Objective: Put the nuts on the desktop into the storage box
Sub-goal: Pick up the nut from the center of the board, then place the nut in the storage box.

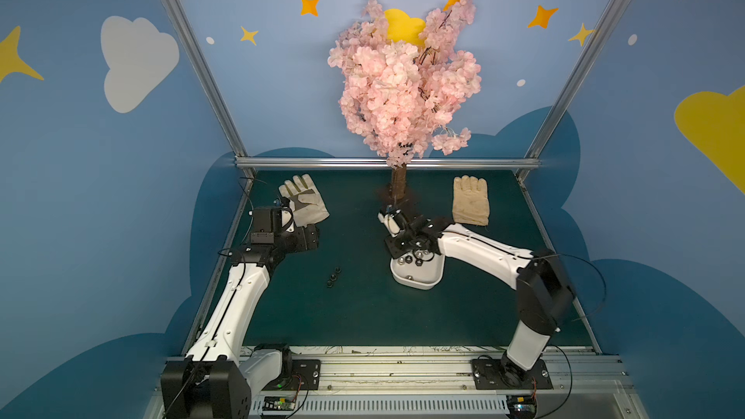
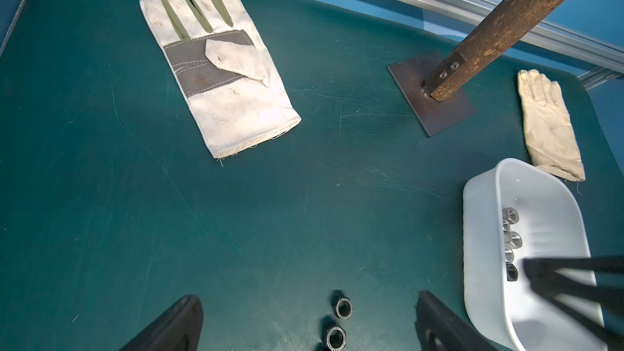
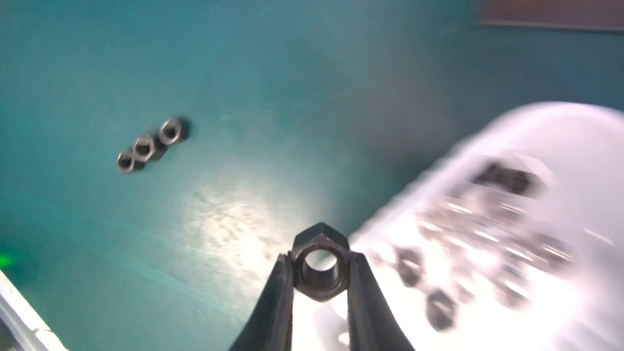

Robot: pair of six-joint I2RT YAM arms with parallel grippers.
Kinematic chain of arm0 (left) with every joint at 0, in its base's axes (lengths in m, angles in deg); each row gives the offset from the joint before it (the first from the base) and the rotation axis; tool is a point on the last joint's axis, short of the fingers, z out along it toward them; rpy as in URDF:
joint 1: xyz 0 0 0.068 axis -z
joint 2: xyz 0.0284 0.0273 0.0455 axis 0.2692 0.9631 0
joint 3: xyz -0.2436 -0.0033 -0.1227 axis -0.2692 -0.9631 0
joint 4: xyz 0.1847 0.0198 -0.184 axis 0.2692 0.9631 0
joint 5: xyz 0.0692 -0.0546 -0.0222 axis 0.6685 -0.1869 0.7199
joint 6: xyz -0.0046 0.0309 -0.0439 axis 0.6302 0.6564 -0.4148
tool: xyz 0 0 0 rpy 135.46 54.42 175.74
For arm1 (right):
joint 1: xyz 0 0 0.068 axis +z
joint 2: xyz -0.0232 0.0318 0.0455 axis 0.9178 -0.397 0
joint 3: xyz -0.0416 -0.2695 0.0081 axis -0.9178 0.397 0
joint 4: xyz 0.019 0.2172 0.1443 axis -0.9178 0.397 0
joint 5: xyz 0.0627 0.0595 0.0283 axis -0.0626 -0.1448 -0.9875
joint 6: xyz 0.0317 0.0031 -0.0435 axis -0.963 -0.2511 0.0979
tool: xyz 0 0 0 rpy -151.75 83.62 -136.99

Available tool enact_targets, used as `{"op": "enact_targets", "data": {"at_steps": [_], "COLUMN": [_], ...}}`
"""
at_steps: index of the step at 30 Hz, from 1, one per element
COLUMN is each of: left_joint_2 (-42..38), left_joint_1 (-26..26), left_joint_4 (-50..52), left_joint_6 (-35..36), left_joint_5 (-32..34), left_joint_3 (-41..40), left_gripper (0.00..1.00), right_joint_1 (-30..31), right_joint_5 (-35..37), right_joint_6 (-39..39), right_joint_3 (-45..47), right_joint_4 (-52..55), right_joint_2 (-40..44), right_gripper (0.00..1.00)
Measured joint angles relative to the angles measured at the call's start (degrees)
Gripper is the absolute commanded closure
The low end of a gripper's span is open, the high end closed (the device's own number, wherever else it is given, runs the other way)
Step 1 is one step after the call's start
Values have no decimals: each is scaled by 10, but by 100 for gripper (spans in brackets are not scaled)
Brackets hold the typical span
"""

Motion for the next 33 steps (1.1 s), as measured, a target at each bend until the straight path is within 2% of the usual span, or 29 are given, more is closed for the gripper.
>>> {"op": "enact_targets", "data": {"at_steps": [4, 10, 20, 25, 33], "left_joint_2": [0, 0, 0, 0, 0], "left_joint_1": [0, 0, 1, 1, 1], "left_joint_4": [0, -2, -2, -2, -2], "left_joint_6": [0, 0, 0, 0, 0], "left_joint_5": [0, 0, 5, 7, 9], "left_joint_3": [0, -4, -6, -6, -6], "left_gripper": [0, 0, 0, 0, 0], "right_joint_1": [-64, -97, -62, -30, -19], "right_joint_5": [0, -5, -19, -15, -13], "right_joint_6": [-1, -1, 5, 12, 12], "right_joint_3": [37, 52, -16, -61, -70], "right_joint_4": [2, 25, 45, 54, 82], "right_joint_2": [53, 9, -103, -135, -165], "right_gripper": [82, 82, 80, 73, 66]}}
